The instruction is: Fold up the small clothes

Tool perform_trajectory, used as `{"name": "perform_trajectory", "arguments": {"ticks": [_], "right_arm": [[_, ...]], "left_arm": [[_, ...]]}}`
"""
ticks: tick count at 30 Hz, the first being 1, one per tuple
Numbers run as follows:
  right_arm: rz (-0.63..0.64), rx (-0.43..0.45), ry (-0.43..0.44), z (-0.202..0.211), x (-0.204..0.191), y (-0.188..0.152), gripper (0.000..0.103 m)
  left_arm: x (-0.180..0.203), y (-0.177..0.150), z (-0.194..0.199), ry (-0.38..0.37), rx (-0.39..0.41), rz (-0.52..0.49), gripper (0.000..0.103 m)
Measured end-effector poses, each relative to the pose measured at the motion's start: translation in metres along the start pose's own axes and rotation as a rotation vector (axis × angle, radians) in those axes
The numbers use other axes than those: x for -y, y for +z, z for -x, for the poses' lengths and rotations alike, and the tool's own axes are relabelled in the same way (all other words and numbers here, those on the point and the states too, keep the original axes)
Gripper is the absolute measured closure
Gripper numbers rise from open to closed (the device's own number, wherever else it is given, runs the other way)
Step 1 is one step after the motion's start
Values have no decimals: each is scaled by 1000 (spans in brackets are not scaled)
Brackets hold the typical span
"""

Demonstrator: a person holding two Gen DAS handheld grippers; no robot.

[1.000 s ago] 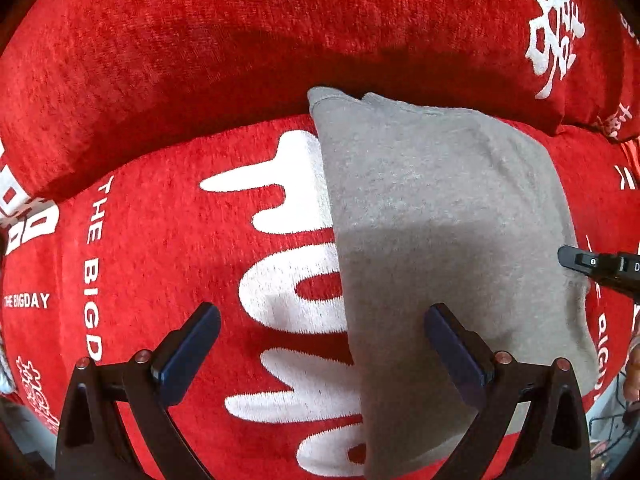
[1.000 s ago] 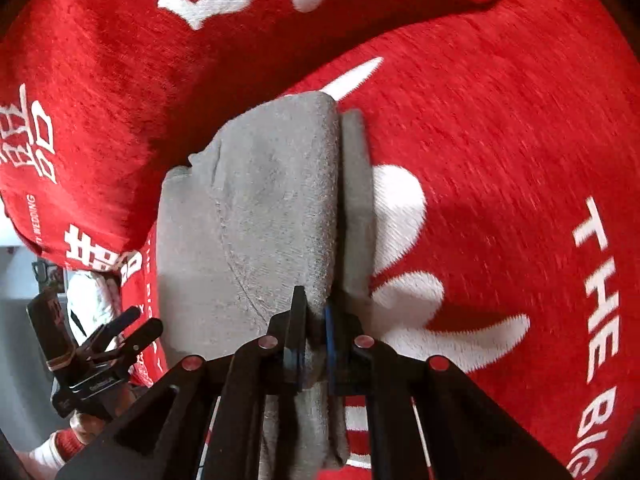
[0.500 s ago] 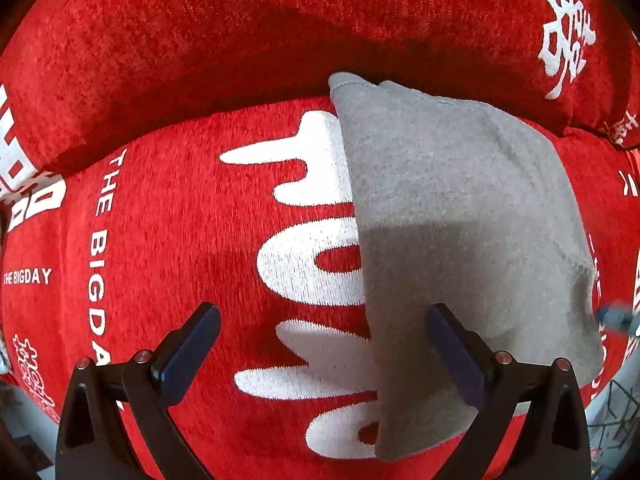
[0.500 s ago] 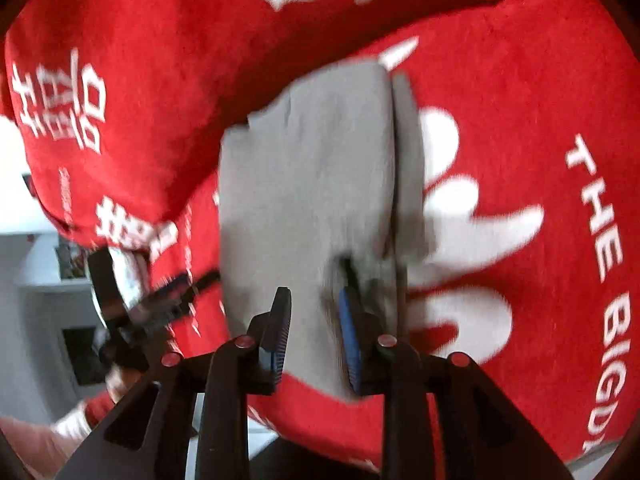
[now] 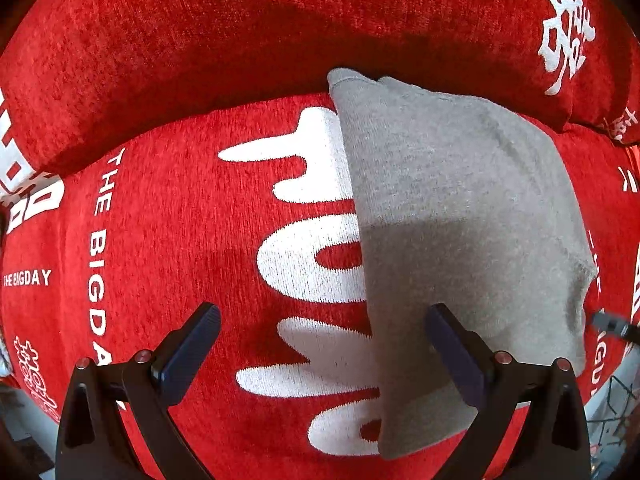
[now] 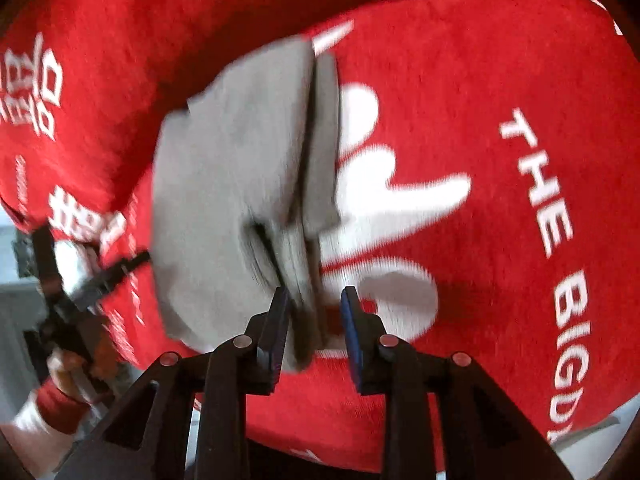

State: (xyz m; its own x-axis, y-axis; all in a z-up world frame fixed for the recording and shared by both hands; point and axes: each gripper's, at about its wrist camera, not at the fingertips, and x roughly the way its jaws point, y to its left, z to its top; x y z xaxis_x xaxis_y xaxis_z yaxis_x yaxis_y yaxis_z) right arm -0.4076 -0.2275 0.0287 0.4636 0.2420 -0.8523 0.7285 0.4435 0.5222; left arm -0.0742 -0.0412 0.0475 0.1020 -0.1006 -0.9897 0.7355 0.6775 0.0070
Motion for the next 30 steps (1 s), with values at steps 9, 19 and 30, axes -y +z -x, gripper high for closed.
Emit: {"name": "perform_trajectory", "arguments": {"ticks": [9,19,30], "right_arm": [[-98,25,125,-6,20,45,38],[-166,-30,289,-37,32,67,34],[-65,-75,379,-78,-8,88,30]], "left_arm": [[-14,18,2,-116,-13,44,0],[-12,45,-38,-340,-96,48,0],[32,61,-66,-437,-119,39,0]]}}
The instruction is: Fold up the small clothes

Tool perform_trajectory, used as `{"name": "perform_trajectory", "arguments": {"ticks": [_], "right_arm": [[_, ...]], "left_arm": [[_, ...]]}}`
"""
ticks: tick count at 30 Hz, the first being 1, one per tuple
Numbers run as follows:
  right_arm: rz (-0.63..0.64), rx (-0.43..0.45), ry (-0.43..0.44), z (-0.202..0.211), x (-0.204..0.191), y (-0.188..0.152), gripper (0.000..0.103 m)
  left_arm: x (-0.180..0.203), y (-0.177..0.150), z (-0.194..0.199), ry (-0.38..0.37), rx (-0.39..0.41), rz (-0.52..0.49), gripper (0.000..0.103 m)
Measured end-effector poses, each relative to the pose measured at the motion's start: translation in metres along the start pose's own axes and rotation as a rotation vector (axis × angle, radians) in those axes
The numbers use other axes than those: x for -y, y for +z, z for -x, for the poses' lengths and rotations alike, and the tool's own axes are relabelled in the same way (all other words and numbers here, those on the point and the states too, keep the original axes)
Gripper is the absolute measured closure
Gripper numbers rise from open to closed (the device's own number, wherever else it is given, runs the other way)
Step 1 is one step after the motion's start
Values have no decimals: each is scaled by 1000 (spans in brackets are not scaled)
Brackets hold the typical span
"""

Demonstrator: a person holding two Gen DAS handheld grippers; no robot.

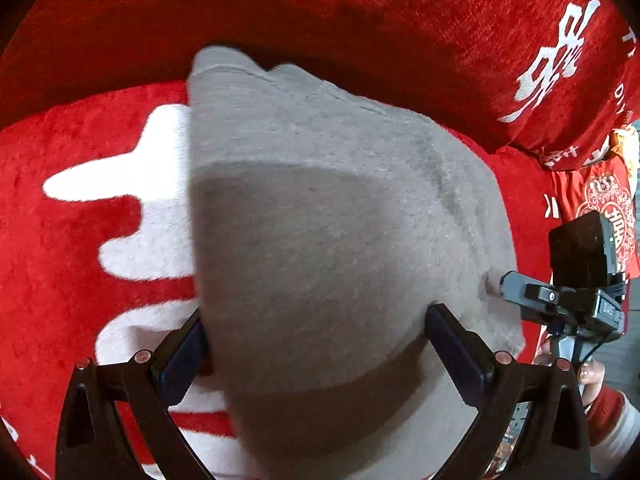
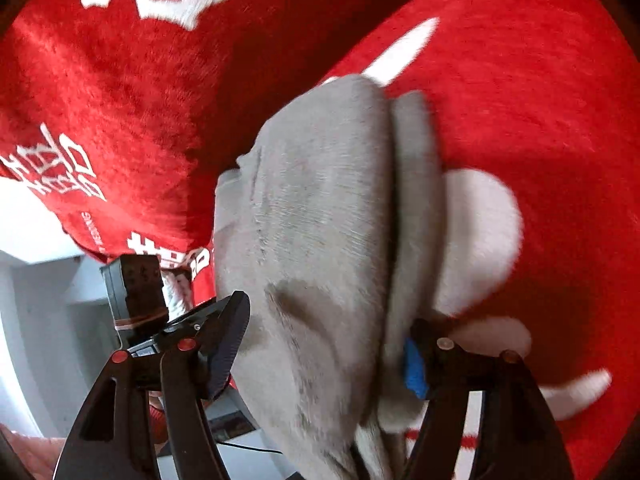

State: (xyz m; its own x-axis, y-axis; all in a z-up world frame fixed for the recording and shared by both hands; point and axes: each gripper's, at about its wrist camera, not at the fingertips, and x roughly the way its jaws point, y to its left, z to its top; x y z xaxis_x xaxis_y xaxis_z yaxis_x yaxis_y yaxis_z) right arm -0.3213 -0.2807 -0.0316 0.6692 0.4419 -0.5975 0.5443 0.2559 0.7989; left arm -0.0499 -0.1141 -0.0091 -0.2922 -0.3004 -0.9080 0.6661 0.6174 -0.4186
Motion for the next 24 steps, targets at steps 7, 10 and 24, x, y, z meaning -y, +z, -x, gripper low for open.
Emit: {"name": "perform_trajectory", "arguments": {"ticks": [7,10,24], "right_arm": [[-75,-6,-3,-9,1,-2,68],[-75,6,37,-6,-4,-6,72],[-86,-9,272,-25,-79,-58,72]], "left_arm": [[5,0,9,-5,54,-1,26],[4,-4,20,-47,65,-50,48],[-37,-53,116,-116,101,-52,53]]}}
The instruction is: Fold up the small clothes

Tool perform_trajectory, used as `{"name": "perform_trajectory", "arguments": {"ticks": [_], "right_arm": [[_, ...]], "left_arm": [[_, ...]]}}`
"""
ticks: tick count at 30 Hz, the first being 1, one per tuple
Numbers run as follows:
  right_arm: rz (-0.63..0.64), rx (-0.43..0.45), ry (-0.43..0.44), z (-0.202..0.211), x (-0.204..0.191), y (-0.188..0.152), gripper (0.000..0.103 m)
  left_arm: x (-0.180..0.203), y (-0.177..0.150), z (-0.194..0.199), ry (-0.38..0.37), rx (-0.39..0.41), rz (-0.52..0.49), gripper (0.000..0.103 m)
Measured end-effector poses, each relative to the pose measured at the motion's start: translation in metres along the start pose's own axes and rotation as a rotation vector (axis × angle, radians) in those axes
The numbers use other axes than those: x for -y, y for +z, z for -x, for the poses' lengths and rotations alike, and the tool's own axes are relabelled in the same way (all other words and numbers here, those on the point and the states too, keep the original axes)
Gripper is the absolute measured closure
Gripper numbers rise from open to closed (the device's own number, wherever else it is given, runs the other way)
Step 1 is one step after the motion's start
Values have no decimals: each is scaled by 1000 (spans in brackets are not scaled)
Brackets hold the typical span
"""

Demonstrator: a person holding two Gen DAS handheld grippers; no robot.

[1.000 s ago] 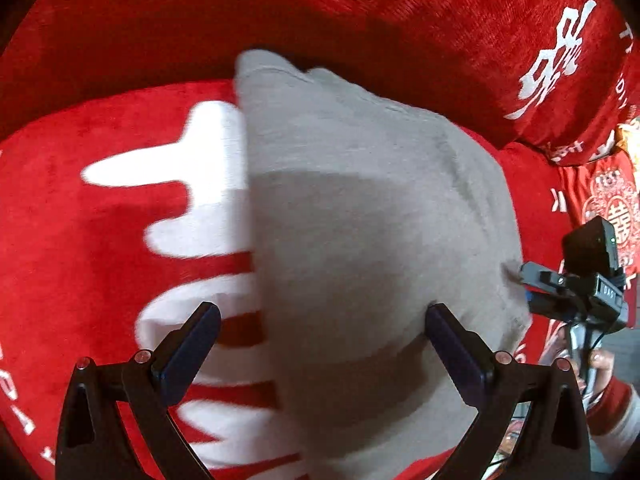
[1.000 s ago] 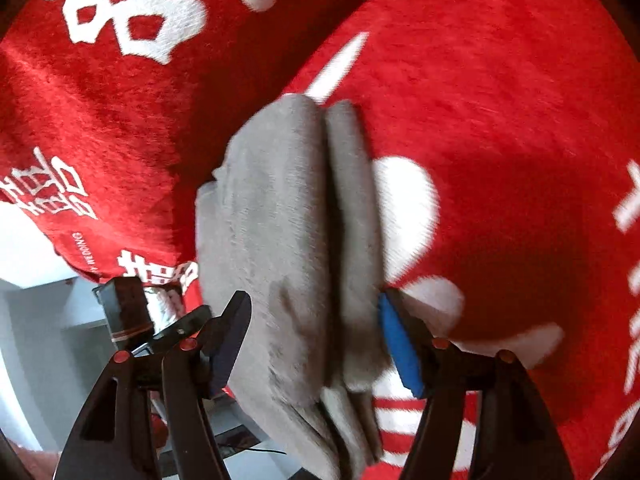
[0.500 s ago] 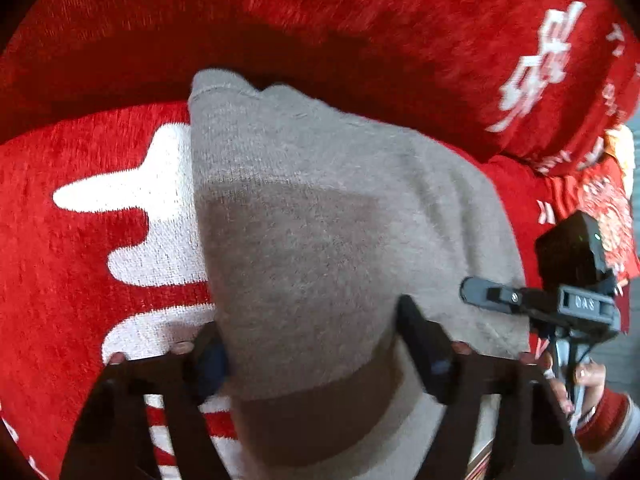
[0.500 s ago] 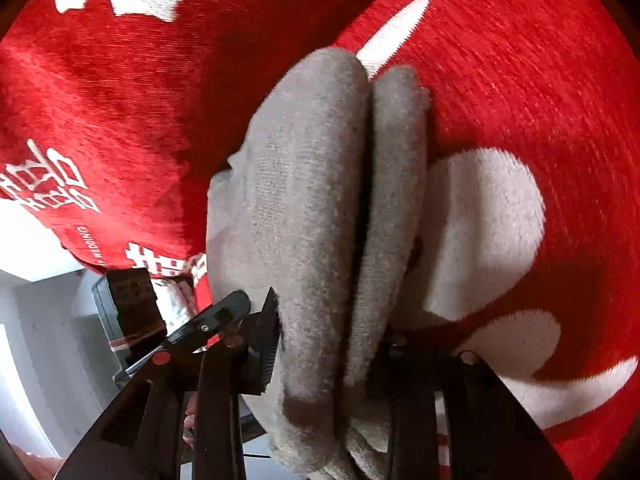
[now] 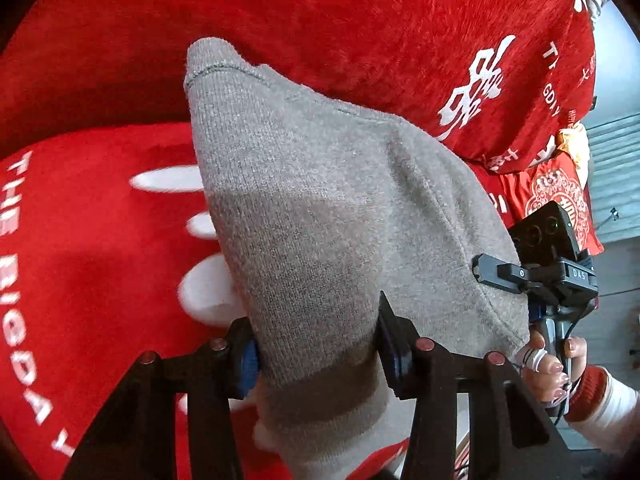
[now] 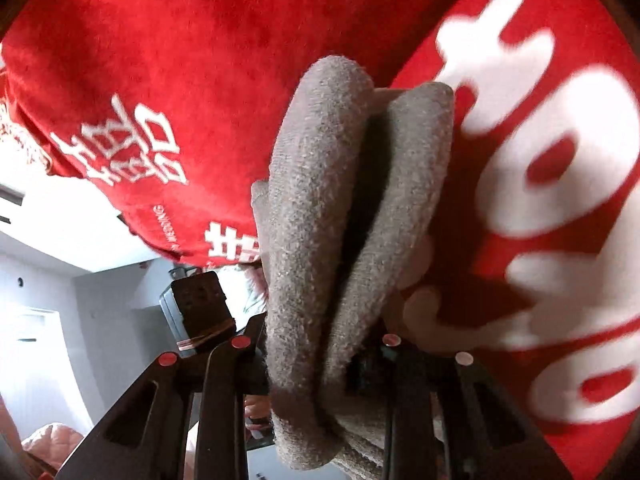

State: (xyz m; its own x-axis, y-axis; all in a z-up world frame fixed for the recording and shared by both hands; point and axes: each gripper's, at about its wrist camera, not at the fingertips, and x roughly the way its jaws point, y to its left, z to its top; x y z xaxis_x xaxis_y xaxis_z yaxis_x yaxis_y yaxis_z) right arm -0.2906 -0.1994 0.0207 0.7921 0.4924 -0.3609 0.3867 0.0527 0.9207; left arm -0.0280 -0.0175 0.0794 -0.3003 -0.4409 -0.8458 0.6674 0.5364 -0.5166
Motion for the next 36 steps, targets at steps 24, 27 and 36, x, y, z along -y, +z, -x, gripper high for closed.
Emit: {"name": "perform_trajectory", "arguments": {"ticks": [24,27,36], "right_arm": [[346,-55,-804,-70,-16,-52,85],[393,-46,-871,-67,-2,-53,83],[259,-9,-877,-44,-18,-75,81]], "left_arm": [[-90,-74,31,356,-6,55,48],[-84,-79,31,443,18,23,39],[-74,-89,53,522,-17,85,39]]}}
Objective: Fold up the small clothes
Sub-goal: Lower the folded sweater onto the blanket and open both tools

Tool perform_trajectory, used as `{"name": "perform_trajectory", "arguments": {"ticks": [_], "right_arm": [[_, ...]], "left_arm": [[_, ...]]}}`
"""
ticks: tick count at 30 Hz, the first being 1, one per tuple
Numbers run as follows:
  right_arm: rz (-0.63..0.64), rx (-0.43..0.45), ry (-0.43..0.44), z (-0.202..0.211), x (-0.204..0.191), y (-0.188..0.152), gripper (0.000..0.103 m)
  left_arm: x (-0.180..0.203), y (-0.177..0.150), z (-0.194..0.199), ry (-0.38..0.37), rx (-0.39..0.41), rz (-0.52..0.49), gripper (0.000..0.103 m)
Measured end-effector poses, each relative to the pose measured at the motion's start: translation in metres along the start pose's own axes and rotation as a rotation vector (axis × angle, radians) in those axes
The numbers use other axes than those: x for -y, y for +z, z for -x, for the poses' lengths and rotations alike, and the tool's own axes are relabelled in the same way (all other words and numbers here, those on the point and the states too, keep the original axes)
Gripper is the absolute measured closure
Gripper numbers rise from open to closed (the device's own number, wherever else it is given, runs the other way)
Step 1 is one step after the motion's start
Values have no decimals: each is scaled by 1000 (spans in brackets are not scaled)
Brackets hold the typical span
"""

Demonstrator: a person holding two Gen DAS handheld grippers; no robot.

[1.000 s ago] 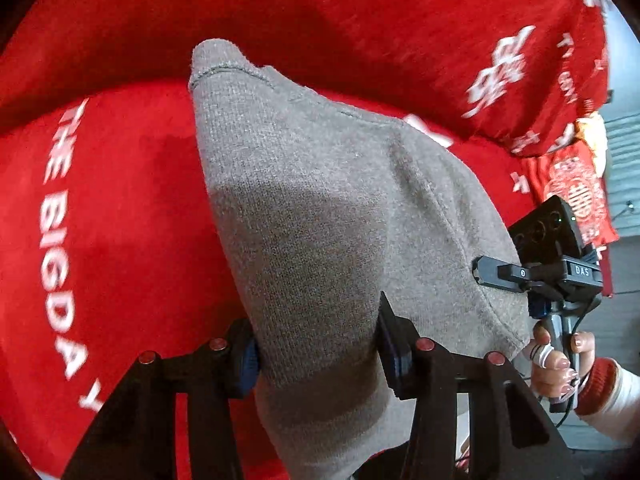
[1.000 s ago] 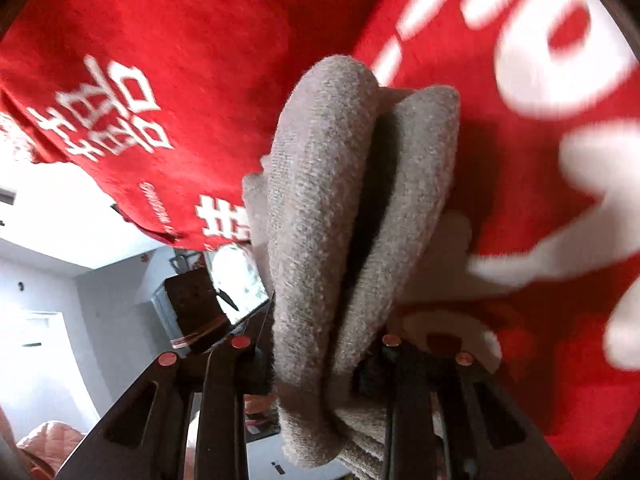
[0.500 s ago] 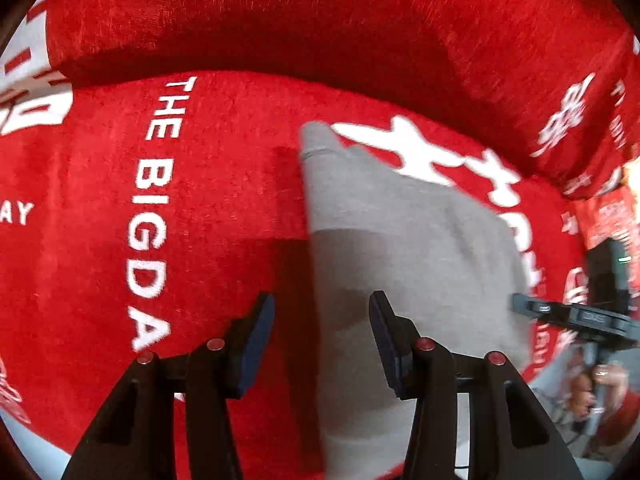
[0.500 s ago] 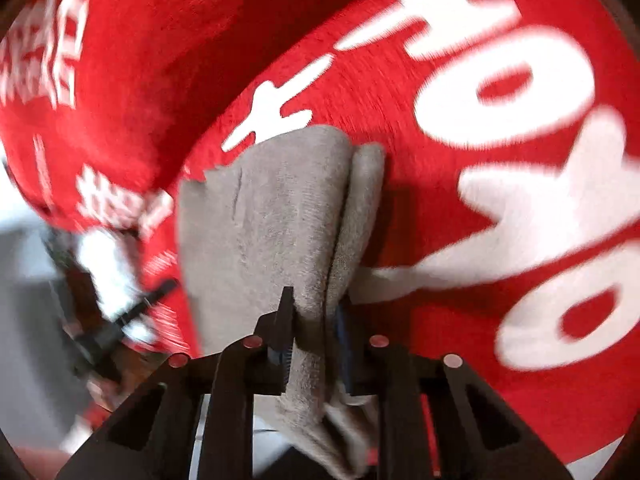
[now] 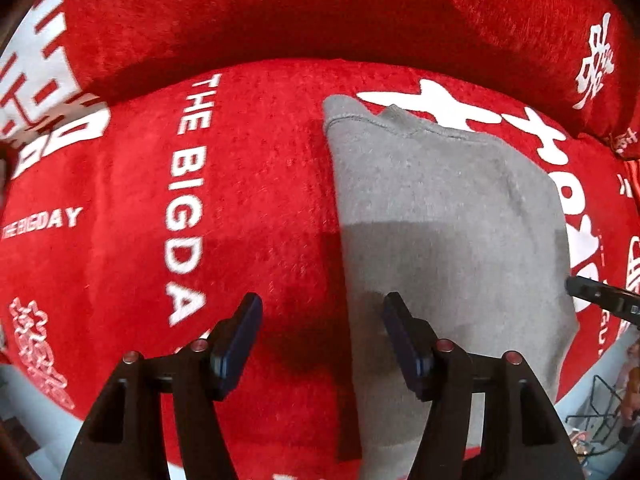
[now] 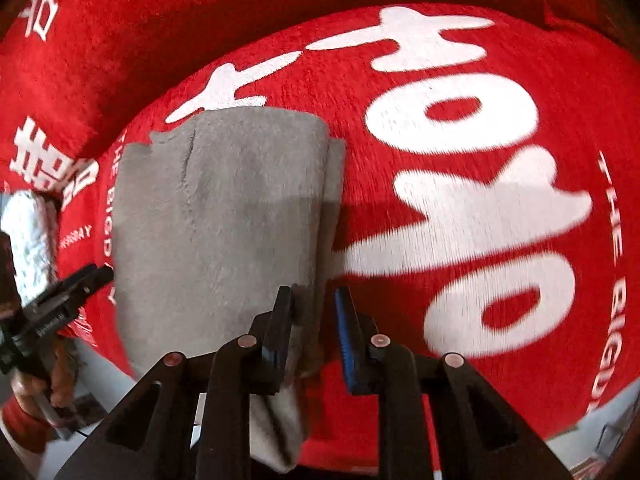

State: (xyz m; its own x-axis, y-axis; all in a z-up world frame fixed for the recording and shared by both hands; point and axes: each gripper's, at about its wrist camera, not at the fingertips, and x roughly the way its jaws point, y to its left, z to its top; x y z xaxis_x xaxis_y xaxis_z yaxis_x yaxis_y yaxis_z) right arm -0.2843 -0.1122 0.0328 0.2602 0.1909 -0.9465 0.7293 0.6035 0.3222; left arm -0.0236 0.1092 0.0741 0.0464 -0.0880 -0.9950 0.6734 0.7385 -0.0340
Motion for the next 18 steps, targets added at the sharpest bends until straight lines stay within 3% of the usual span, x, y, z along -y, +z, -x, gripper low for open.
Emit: {"name": "perform_trajectory", "arguments": {"ticks": [6,8,9,10,14,18], "right_arm": [[-45,-1,14,20,-14,-22,77],[-55,-6,17,23,-19,-27,76],[-60,-8,19,26,-21,-31,71],[-64,-10,20,29,-23,-35,64],[-53,0,6,43,-37,-45,46],[-39,25,-30,58,-49,-53,20]], "left_arm": [[6,-11,12,14,-50,69,39],[9,-17,19,20,-63,74,22],[12,-19,21,22,-66,72,5],[13,-22,25,26,-65,70,2],[21,-30,37,25,-84,55,2],[26,-38,49,41,-81,52,2]]}}
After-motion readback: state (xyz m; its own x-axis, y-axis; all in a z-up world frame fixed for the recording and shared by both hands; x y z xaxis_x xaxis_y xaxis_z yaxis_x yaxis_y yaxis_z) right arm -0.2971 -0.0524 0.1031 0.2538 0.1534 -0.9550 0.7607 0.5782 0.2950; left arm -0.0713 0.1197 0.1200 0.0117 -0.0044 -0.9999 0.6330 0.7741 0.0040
